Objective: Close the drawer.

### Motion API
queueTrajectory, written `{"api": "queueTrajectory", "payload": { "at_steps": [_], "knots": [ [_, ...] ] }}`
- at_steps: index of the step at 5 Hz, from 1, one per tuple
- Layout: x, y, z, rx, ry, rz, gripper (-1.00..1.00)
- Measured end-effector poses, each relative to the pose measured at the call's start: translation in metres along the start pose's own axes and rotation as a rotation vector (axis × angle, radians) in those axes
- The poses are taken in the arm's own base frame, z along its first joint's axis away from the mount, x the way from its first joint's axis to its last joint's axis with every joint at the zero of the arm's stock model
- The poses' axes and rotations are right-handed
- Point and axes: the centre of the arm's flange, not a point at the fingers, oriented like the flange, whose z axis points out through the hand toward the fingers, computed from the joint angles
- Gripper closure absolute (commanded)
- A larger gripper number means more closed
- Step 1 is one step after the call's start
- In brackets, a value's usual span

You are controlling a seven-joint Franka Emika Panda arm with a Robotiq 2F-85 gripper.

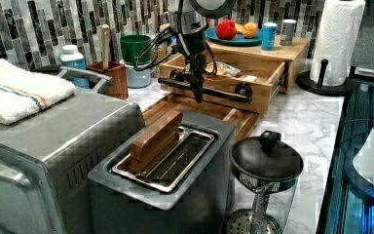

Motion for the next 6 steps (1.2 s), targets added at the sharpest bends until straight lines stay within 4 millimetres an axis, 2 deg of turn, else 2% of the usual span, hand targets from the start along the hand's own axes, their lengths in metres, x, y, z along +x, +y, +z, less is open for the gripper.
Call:
{"api": "queueTrajectory", "payload": {
  "at_steps": [1, 3, 4, 6],
  "knots": [
    [0.0, 0.01, 0.004, -0.009, -0.004, -0.036, 1.0],
    [0.002, 0.045, 0.004, 0.01, 0.061, -0.087, 1.0],
    [-0.002, 0.065, 0.007, 0.014, 0.057, -0.12, 1.0],
    [-0.011, 0.119, 0.015, 0.036, 0.069, -0.118, 1.0]
  ]
}}
